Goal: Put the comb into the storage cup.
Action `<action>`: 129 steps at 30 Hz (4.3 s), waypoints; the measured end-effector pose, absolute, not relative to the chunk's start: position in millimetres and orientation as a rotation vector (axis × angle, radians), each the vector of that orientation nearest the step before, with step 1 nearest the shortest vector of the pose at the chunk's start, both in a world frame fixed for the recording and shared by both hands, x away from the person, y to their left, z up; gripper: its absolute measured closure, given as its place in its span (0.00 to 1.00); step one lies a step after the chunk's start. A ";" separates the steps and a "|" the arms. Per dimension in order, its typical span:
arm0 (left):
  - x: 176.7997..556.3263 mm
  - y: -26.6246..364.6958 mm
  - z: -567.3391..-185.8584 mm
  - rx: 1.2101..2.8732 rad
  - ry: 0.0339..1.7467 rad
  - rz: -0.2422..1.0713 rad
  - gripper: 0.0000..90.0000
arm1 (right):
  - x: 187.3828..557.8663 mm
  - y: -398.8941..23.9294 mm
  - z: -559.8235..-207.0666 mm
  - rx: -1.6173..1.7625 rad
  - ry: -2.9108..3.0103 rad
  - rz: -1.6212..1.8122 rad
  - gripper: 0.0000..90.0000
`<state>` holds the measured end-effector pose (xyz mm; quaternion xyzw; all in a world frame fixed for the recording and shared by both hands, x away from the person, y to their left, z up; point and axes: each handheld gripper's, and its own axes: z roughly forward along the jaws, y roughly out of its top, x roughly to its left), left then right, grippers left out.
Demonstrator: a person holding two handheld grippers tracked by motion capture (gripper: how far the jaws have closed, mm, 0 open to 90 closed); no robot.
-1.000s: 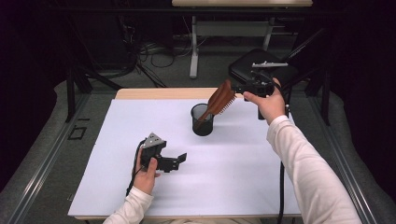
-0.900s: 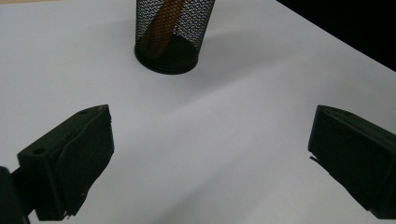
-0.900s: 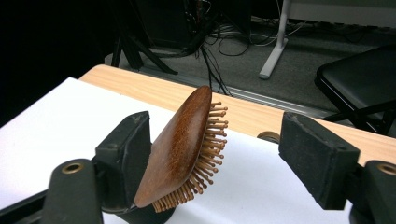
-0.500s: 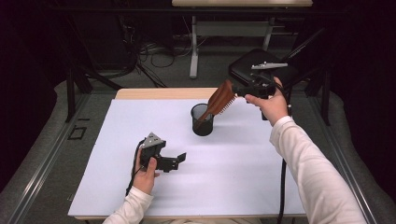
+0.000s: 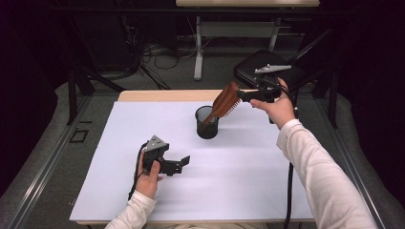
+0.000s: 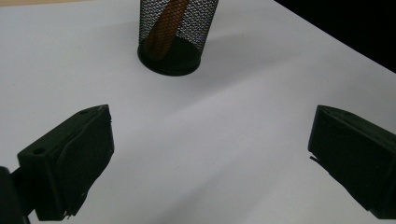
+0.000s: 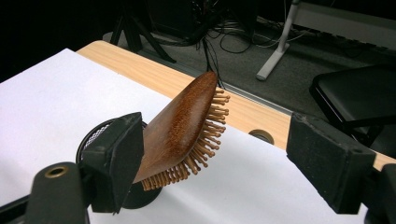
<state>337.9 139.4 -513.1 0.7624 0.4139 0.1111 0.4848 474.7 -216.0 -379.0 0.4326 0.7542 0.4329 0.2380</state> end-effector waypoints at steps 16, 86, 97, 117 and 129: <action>338.1 140.6 -507.9 1.857 1.001 0.285 0.00 | 469.8 -213.2 -377.8 1.177 2.094 1.196 0.20; 341.4 162.8 -476.4 1.863 0.934 0.273 0.01 | 359.8 -172.2 -431.8 0.992 2.280 1.283 0.19; 340.9 161.9 -476.5 1.867 0.923 0.272 0.01 | 346.7 -168.8 -446.0 0.992 2.292 1.325 0.19; 339.9 160.6 -475.7 1.868 0.918 0.266 0.01 | 319.9 -171.6 -479.6 1.001 2.303 1.332 0.19; 339.7 161.4 -475.2 1.868 0.916 0.267 0.01 | 309.1 -173.6 -498.9 1.005 2.315 1.340 0.18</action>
